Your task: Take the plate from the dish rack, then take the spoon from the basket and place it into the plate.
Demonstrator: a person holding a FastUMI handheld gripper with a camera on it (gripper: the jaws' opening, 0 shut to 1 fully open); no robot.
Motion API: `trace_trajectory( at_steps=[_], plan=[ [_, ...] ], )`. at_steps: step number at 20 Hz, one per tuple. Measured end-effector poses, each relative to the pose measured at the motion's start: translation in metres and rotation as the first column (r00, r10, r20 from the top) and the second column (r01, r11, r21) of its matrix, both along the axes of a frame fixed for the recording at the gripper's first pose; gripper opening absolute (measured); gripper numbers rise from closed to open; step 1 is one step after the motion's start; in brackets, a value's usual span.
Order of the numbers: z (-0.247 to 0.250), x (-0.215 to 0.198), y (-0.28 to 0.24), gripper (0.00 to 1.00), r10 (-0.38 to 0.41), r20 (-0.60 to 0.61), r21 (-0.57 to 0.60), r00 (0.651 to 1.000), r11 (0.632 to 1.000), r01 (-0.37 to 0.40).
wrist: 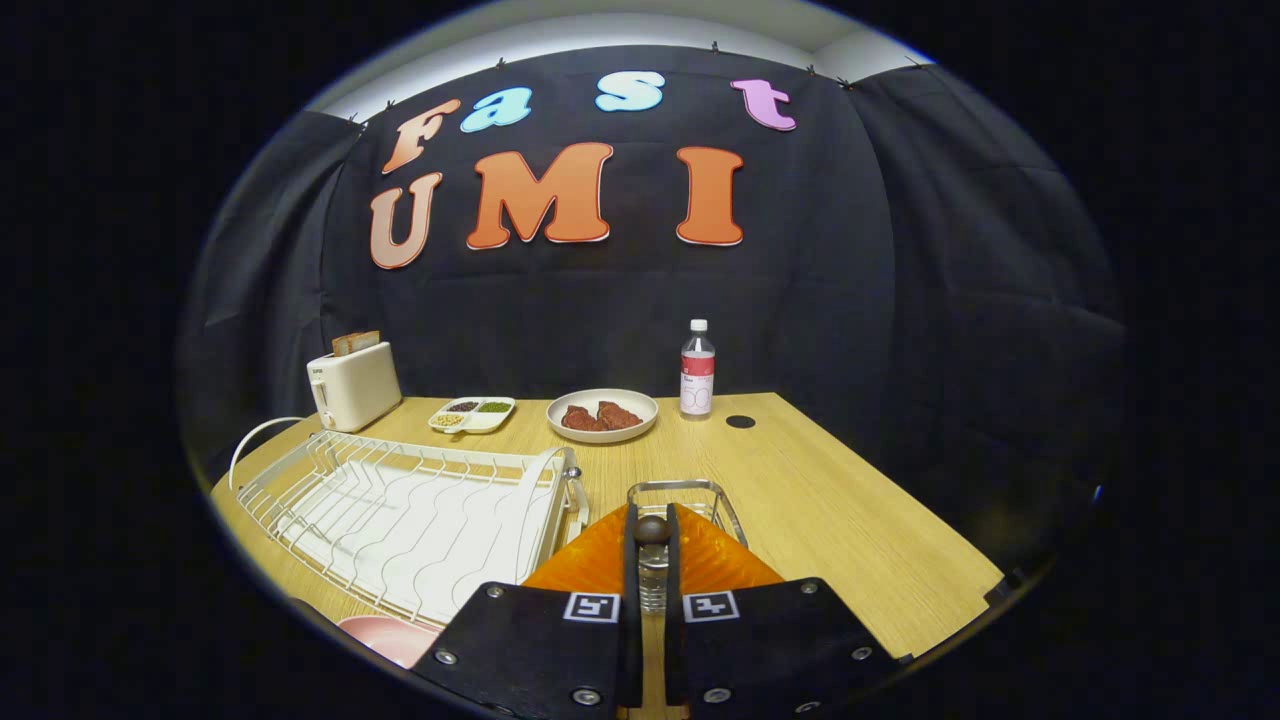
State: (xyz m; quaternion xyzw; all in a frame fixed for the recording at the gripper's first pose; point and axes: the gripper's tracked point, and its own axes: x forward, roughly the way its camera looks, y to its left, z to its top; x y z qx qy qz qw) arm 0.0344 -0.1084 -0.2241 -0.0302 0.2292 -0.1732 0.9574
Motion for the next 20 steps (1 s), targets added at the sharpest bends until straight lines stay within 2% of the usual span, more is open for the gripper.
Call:
trace_trajectory(
  at_steps=[9, 20],
  plan=[
    [0.068, 0.002, 0.009, 0.08, 0.019, 0.117, -0.055, 0.993, 0.998, -0.013],
    [0.153, -0.021, 0.057, 0.08, 0.138, 0.258, -0.072, 0.956, 0.99, -0.123]
  ],
)
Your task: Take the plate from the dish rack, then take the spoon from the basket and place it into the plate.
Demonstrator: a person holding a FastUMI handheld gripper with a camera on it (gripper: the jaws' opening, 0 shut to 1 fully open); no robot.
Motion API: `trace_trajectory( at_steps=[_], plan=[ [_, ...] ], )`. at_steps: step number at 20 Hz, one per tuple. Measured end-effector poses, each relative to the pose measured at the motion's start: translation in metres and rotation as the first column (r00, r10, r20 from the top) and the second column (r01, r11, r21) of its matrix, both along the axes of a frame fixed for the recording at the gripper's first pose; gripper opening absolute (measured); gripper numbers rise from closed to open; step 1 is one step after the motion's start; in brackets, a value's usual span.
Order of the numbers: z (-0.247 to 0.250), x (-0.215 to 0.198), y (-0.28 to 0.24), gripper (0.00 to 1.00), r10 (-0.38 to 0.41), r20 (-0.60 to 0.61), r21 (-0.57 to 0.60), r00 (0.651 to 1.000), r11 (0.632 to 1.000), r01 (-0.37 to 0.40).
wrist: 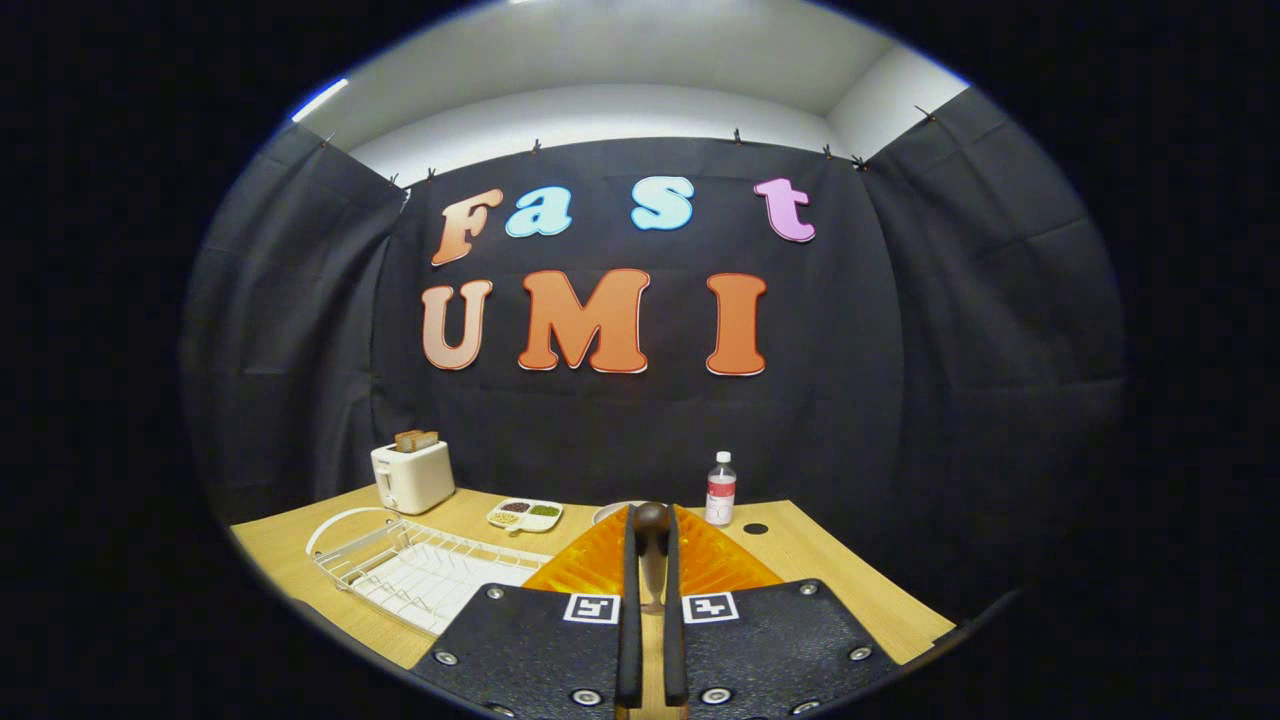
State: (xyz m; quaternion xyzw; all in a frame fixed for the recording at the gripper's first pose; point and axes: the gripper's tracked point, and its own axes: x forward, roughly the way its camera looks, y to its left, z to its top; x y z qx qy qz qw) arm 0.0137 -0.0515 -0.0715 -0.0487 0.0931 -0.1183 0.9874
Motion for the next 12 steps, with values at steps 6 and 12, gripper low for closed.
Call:
trace_trajectory(
  at_steps=[6, 12],
  plan=[
    [-0.002, -0.018, 0.036, 0.08, 0.099, -0.018, 0.035, 0.995, 0.995, -0.098],
    [-0.026, -0.035, 0.076, 0.08, 0.236, -0.053, 0.114, 0.97, 0.967, -0.229]
  ],
)
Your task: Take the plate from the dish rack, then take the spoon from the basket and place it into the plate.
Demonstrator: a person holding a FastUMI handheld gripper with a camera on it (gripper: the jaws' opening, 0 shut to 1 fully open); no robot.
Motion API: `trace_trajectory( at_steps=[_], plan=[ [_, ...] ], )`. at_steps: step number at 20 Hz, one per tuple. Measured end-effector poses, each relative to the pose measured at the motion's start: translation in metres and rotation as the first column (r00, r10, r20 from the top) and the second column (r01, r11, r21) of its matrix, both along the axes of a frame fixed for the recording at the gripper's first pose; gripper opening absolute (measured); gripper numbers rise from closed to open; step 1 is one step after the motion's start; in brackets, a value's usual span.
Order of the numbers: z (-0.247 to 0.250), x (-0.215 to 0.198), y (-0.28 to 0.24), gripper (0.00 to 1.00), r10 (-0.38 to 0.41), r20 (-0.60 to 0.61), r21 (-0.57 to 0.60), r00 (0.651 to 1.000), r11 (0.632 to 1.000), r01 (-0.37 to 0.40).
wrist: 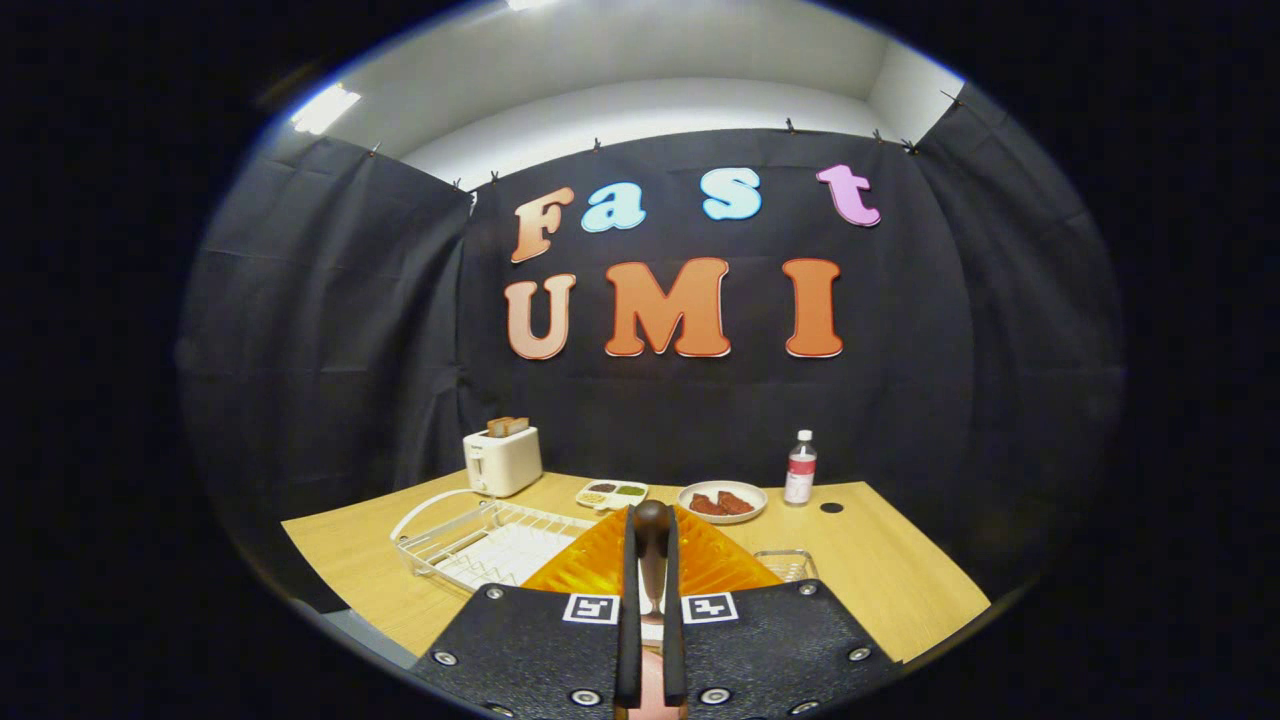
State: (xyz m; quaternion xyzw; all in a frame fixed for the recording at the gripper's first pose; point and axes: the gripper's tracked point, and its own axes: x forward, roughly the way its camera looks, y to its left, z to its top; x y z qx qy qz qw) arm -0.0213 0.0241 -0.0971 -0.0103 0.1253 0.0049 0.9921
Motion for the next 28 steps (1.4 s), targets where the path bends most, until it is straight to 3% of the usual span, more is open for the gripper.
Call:
trace_trajectory(
  at_steps=[11, 16, 21, 28],
  plan=[
    [-0.058, -0.025, 0.051, 0.08, 0.203, -0.071, 0.121, 0.977, 0.974, -0.193],
    [-0.094, -0.032, 0.058, 0.08, 0.227, -0.135, 0.161, 0.964, 0.965, -0.205],
    [-0.1, -0.043, 0.064, 0.08, 0.262, -0.127, 0.168, 0.957, 0.956, -0.24],
    [-0.107, -0.067, 0.041, 0.11, 0.236, -0.136, 0.248, 0.962, 0.949, -0.197]
  ],
)
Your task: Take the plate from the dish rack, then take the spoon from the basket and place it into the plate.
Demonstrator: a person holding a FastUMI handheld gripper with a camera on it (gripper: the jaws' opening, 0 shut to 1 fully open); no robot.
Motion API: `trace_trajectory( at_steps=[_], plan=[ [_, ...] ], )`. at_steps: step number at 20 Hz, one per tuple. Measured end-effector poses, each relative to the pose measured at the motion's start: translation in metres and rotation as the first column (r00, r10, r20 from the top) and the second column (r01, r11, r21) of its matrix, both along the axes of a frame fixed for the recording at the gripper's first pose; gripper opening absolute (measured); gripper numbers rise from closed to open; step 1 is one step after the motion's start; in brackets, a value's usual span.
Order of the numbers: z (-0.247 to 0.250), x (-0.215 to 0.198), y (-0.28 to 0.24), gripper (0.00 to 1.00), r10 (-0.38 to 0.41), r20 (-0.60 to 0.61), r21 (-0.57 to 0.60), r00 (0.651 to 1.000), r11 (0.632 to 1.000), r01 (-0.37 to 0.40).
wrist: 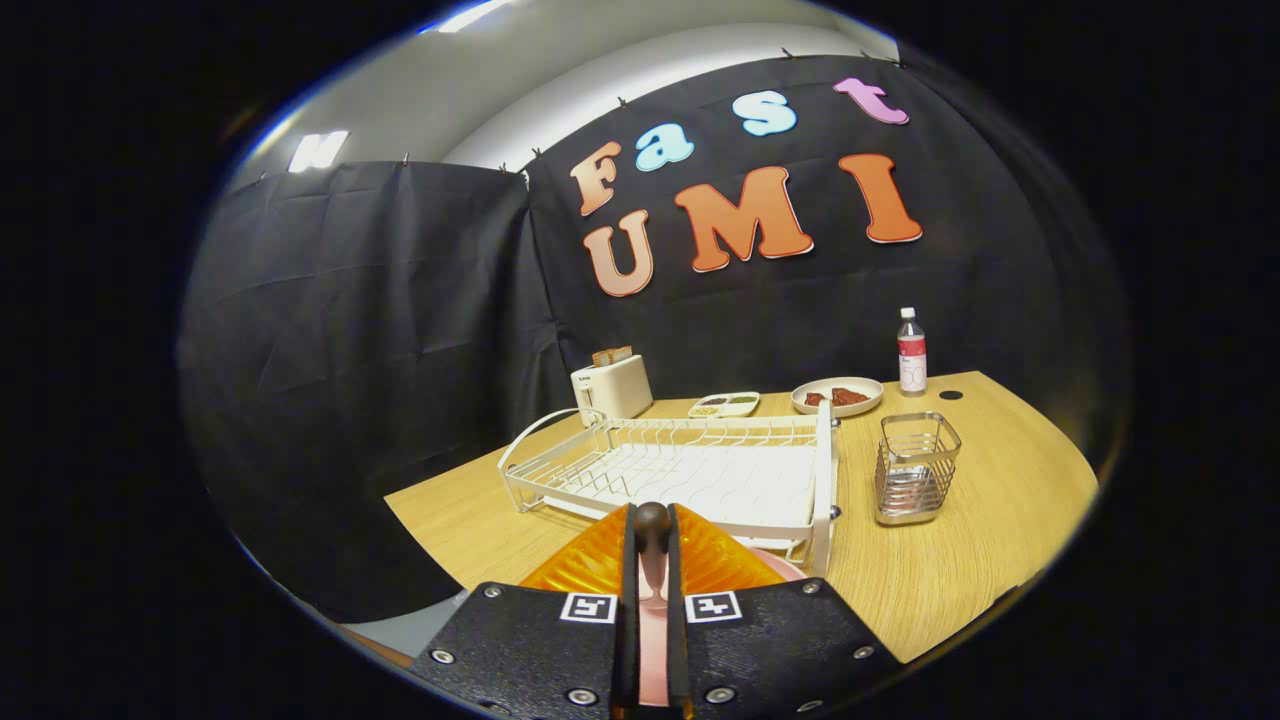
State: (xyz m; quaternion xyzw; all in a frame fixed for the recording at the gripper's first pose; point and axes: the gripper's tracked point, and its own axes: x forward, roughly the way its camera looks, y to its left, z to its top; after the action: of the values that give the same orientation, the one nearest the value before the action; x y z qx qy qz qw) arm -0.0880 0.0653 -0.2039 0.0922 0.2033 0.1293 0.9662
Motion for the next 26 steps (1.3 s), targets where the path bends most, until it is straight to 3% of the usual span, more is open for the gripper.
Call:
trace_trajectory(
  at_steps=[8, 13, 21, 26],
  plan=[
    [-0.031, -0.033, -0.016, 0.18, -0.021, -0.101, 0.011, 0.995, 1.0, 0.022],
    [-0.012, -0.022, -0.023, 0.25, -0.075, -0.051, 0.04, 0.996, 0.996, 0.077],
    [0.032, 0.003, -0.023, 0.57, -0.08, 0.1, -0.068, 0.992, 0.994, 0.087],
    [0.068, 0.023, -0.031, 0.8, -0.13, 0.189, -0.111, 0.973, 0.982, 0.153]
  ],
)
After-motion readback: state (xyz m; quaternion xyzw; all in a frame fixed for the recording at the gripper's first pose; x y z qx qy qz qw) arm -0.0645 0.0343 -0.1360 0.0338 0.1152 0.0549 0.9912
